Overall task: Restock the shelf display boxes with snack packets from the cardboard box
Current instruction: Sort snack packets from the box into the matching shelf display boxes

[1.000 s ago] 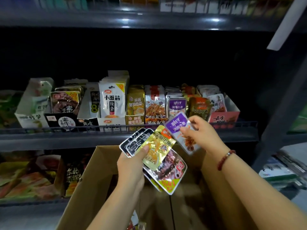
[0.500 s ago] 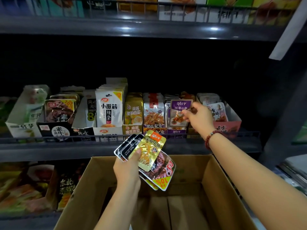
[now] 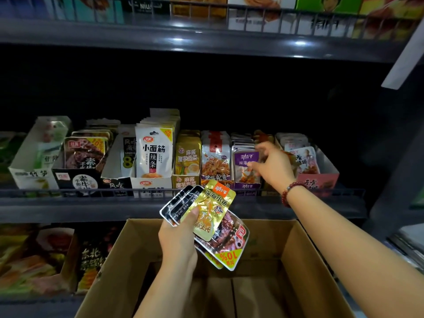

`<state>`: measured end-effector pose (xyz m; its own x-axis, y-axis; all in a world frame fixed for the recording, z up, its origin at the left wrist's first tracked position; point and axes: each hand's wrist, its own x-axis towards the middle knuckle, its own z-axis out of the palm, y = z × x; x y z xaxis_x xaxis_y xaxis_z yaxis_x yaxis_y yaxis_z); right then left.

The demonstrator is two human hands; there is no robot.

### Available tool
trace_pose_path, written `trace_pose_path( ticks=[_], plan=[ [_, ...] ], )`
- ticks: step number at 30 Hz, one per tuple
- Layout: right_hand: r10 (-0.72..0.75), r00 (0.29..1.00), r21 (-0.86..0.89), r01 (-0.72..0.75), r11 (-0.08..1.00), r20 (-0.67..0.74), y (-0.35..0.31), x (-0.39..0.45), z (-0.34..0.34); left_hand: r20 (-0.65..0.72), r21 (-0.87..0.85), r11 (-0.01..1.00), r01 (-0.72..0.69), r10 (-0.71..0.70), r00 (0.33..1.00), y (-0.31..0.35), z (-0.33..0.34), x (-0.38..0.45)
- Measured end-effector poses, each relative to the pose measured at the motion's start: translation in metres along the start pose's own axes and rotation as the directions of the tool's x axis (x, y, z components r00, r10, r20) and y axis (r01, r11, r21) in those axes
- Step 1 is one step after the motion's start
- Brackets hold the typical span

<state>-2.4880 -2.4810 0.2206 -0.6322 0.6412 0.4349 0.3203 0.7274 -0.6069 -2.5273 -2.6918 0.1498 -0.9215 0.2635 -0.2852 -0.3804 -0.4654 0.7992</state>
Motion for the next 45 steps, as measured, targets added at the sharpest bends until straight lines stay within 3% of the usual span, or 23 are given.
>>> trace_pose_path(
  ticks=[3,6,10,15,17,19,22,25,30,33,36,41,45],
  plan=[
    [-0.178,0.977,-0.248,0.144,0.958,-0.121,-0.005,-0.002,-0.002,0.008,0.0,1.0,0.002,-0.002,1.0,0.001,0.0,0.0],
    [-0.115,0.989,-0.435,0.065,0.898,-0.09,-0.009,-0.003,-0.002,0.017,0.0,1.0,0.002,-0.002,1.0,0.0,-0.001,-0.001],
    [-0.078,0.997,-0.517,0.055,0.854,-0.022,-0.013,0.0,-0.005,0.02,-0.008,1.0,0.014,-0.014,1.0,0.0,-0.003,-0.003],
    [-0.193,0.977,-0.298,0.158,0.941,-0.092,-0.019,-0.018,-0.008,0.042,-0.035,0.998,0.045,-0.043,0.998,0.001,-0.003,-0.003],
    [-0.154,0.987,-0.18,0.158,0.971,0.039,-0.026,-0.031,-0.007,0.058,-0.061,0.996,0.06,-0.057,0.997,0.002,-0.002,-0.004],
    [-0.063,0.961,-0.096,0.092,0.991,0.269,-0.032,-0.045,-0.003,0.072,-0.093,0.991,0.091,-0.085,0.994,0.003,-0.001,-0.006],
    [0.092,0.863,0.002,-0.107,0.994,0.496,-0.033,-0.06,0.005,0.096,-0.124,0.983,0.133,-0.122,0.988,0.006,0.001,-0.007],
    [0.118,0.792,0.243,-0.319,0.916,0.598,-0.033,-0.071,0.014,0.134,-0.147,0.974,0.173,-0.153,0.979,0.006,-0.001,-0.007],
    [0.194,0.835,0.448,-0.455,0.77,0.515,-0.036,-0.081,0.027,0.291,-0.143,0.972,0.184,-0.137,0.947,0.007,-0.003,-0.006],
    [0.277,0.869,0.533,-0.474,0.701,0.409,-0.034,-0.085,0.027,0.419,0.024,0.992,0.126,-0.125,0.899,0.007,-0.005,-0.007],
    [0.303,0.881,0.556,-0.465,0.688,0.362,-0.028,-0.089,0.021,0.42,0.202,0.979,0.03,-0.114,0.9,-0.001,-0.005,-0.009],
    [0.286,0.913,0.52,-0.402,0.754,0.291,-0.014,-0.092,0.003,0.368,0.263,0.963,-0.049,-0.053,0.928,-0.013,0.0,-0.01],
    [0.338,0.895,0.498,-0.443,0.746,0.291,0.003,-0.09,-0.006,0.406,0.289,0.955,-0.059,-0.067,0.912,-0.019,0.004,-0.013]
  ],
)
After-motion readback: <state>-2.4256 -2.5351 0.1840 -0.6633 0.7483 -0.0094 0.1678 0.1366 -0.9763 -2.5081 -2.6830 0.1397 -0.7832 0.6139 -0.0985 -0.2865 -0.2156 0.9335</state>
